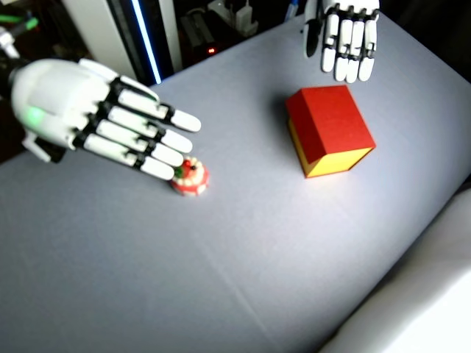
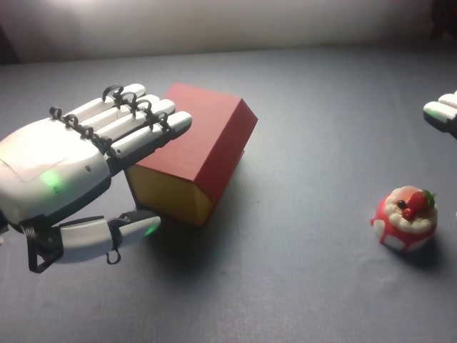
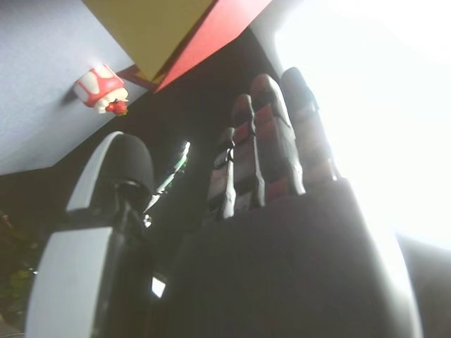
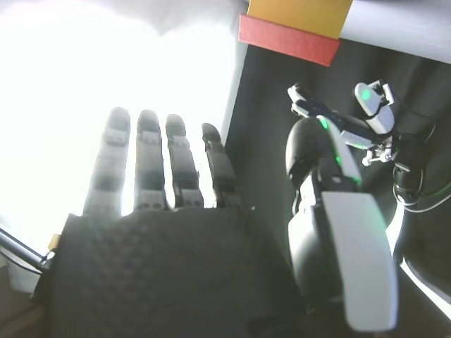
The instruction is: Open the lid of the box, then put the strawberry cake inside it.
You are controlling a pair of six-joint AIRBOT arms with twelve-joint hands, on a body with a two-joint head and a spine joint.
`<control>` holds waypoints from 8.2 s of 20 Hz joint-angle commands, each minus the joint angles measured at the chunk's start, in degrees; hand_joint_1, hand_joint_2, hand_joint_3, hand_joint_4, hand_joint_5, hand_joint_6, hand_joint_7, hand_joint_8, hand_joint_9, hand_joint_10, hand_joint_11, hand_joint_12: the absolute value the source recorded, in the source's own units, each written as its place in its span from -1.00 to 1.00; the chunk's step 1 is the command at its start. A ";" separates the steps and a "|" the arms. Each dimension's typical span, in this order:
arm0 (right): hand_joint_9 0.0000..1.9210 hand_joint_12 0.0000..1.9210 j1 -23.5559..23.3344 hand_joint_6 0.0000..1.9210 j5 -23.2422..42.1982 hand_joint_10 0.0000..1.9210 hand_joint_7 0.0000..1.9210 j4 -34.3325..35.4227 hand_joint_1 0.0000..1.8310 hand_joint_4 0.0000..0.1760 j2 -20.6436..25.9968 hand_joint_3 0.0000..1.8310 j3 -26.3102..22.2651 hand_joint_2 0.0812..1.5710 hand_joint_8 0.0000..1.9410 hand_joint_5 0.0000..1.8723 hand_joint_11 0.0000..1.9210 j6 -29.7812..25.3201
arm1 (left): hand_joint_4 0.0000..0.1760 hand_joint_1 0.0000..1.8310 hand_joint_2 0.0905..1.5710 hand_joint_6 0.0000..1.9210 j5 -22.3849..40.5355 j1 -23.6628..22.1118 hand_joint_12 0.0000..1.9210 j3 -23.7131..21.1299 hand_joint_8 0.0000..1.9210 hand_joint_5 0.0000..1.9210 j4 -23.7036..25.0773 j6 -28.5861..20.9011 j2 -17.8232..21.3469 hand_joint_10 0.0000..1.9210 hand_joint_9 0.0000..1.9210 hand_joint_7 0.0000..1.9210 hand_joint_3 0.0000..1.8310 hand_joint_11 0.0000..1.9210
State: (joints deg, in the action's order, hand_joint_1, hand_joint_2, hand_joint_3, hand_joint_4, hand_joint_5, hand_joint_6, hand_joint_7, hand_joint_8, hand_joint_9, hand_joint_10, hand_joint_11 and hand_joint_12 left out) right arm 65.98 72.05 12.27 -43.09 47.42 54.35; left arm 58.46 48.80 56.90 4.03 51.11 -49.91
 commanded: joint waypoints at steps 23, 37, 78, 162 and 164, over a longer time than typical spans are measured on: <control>-1.00 -1.00 0.93 -1.00 7.15 -1.00 -1.00 1.31 -0.42 -1.00 -0.72 -1.00 0.66 0.62 -1.00 -1.00 -1.00 -1.60 | 1.00 -0.15 0.45 -1.00 -2.97 -8.35 -1.00 8.68 -1.00 -1.00 -4.59 -0.70 -11.71 -1.00 -1.00 -1.00 -1.00 -1.00; -1.00 -1.00 1.54 -1.00 7.19 -1.00 -1.00 1.64 -0.44 -1.00 -1.05 -1.00 0.72 0.65 -1.00 -1.00 -1.00 -2.29 | 0.89 -0.05 0.48 -1.00 -2.03 -10.50 -1.00 10.63 -1.00 -1.00 -7.52 -0.42 -14.56 -1.00 -1.00 -1.00 -0.99 -1.00; -1.00 -1.00 2.46 -1.00 7.61 -1.00 -1.00 3.04 -0.39 -1.00 -1.62 -1.00 0.77 0.67 -1.00 -1.00 -1.00 -2.74 | 0.69 -0.37 0.76 -1.00 18.17 -1.17 -1.00 13.78 -1.00 -1.00 -36.03 -4.43 -8.52 -1.00 -1.00 -1.00 -1.00 -1.00; -0.43 0.85 -51.93 0.51 -44.65 0.50 -0.36 -23.45 0.20 -1.00 -46.93 -0.99 43.16 0.66 0.68 -0.33 -0.62 -11.55 | -1.00 -0.53 0.84 -0.98 -6.65 -4.45 -0.59 6.46 -0.99 -0.70 27.05 -27.41 -5.94 -0.97 -0.81 -0.72 -1.00 -1.00; -0.47 0.57 -51.94 0.61 -44.76 0.04 -0.46 -23.74 0.13 -1.00 -47.17 -1.00 43.19 0.69 0.05 -0.37 -0.75 -11.55 | -1.00 -0.53 0.85 -0.98 -6.68 -4.48 -0.52 6.57 -0.99 -0.68 27.07 -27.56 -6.10 -0.97 -0.79 -0.69 -1.00 -1.00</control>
State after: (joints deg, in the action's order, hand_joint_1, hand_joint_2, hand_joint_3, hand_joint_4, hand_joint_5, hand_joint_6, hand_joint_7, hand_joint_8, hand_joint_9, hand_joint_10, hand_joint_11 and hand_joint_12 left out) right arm 14.83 21.21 -11.88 -90.37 90.41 43.05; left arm 45.74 44.97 63.57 32.40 23.90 -55.86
